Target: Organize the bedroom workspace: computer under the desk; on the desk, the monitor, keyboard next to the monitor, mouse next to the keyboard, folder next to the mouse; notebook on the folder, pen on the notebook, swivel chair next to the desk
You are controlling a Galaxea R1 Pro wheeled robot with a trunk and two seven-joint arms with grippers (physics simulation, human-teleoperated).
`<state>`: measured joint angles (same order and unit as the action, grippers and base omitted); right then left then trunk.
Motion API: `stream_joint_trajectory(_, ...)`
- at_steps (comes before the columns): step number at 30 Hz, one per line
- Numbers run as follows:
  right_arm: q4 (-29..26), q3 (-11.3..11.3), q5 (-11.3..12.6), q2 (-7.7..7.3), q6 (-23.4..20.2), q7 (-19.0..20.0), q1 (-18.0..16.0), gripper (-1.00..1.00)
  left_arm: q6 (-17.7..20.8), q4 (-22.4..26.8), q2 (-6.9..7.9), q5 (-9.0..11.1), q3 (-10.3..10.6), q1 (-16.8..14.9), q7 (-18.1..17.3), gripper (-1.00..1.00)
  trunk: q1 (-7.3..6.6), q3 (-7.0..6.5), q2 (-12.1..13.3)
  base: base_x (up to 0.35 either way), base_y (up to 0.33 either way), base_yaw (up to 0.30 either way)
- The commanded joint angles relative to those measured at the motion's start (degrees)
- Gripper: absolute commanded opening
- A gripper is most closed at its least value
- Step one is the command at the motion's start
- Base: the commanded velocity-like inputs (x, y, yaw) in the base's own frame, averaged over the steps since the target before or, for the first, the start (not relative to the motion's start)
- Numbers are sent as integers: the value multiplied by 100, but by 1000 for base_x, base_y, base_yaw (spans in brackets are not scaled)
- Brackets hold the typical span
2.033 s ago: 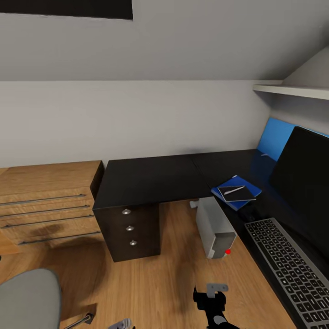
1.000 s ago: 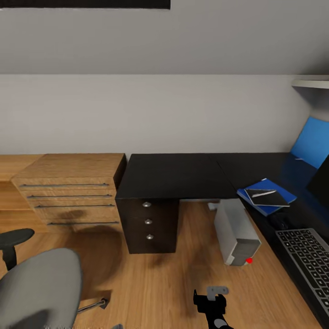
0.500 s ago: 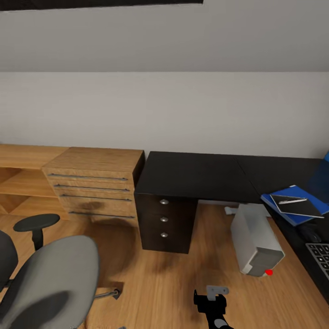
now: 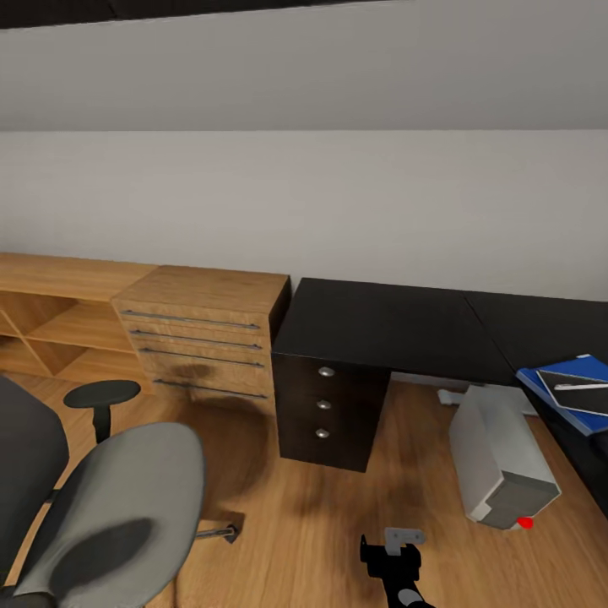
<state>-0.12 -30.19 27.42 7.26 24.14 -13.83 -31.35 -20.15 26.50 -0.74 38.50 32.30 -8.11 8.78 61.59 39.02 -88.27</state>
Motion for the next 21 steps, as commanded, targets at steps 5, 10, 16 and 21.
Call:
stream_joint_trajectory(5,3,-48,42,-4,12,-22,-3,100,-32,-190,4,19,56,-6,-87,100,0,5,-2,-97,0,11)
stream_joint_trajectory(10,3,-49,44,-6,12,-23,-3,100,-33,-226,4,18,59,-6,-123,100,0,5,-2,-283,0,2)
stream_joint_trajectory(16,3,-49,44,-6,12,-23,-3,100,-32,-232,4,18,57,-6,-130,100,0,5,-2,-325,0,0)
stream_joint_trajectory(21,3,-49,44,-6,12,-23,-3,100,-32,-233,4,16,57,-6,-130,100,0,5,-2,-320,0,0)
